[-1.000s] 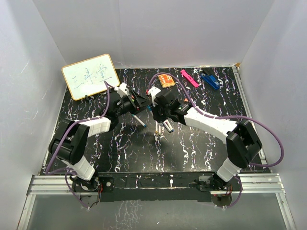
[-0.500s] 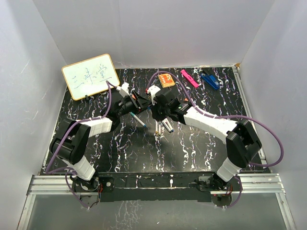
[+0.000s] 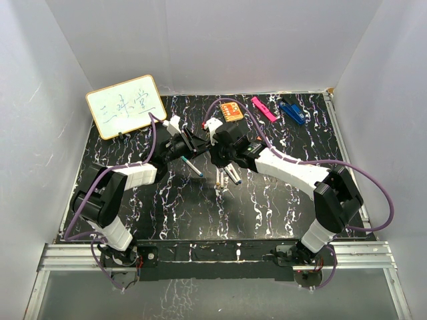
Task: Open the pen caps
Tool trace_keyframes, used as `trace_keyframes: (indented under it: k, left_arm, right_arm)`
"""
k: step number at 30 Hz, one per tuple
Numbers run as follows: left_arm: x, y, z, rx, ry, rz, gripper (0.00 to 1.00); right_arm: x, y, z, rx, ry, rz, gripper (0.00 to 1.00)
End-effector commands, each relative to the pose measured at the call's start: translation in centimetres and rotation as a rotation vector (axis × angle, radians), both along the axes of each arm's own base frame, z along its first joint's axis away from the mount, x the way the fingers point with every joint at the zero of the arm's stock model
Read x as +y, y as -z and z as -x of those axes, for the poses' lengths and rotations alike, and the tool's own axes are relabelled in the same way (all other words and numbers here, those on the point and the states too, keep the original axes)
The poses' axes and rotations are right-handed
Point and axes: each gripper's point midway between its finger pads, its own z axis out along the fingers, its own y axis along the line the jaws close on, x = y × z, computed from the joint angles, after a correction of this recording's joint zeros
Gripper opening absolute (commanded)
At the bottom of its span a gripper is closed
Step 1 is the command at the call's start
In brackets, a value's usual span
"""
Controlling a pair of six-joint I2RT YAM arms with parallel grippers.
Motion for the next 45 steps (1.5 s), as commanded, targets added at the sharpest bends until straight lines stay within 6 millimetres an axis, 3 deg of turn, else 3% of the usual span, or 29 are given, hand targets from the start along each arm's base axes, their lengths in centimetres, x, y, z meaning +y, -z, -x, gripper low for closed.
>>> trace_keyframes:
  k: [1, 10, 13, 14, 18, 24, 31, 41, 45]
  left_arm:
    - [-0.5, -1.7, -0.2, -0.057, 0.012, 0.022, 0.30]
    - [-0.5, -1.7, -0.2, -0.056, 0.009, 0.022, 0.17]
    - [-0.5, -1.7, -0.2, -0.055, 0.009, 0.021, 0.00]
    - [-0.5, -1.6, -0.2, -0.052, 0.009, 0.020, 0.00]
    - [-0.5, -1.8, -0.1, -0.056, 0.016, 0.022, 0.00]
    - [-1.2, -2.5, 0.3, -0.070, 0.043, 0.026, 0.00]
    - [-1.6, -2.6, 0.8, -0.076, 0.054, 0.019, 0.00]
    - [-1.5, -2.4, 0.8, -0.075, 0.047, -0.008, 0.00]
    - [-1.3, -2.2, 0.6, -0.079, 0.037, -0.046, 0.00]
  right_arm:
    - [1.5, -3.1, -1.3, -0.072, 0.005, -0.075, 0.00]
    - [1.3, -3.0, -1.1, -0.065, 0.001, -0.072, 0.00]
    - [1.3, -3.0, -1.1, -0.066, 0.002, -0.071, 0.00]
    - [1.3, -3.0, -1.1, -0.066, 0.002, -0.072, 0.01]
    - [1.3, -2.9, -1.2, -0.066, 0.008, -0.069, 0.40]
    - [1.8, -2.5, -1.7, -0.059, 0.012, -0.067, 0.48]
    - [2.3, -2.4, -2.3, -0.064, 0.015, -0.073, 0.42]
    - [2.4, -3.0, -2.8, -0.077, 0.030, -0.081, 0.03]
    - [2.2, -2.4, -2.7, -0.061, 0.029, -0.061, 0.00]
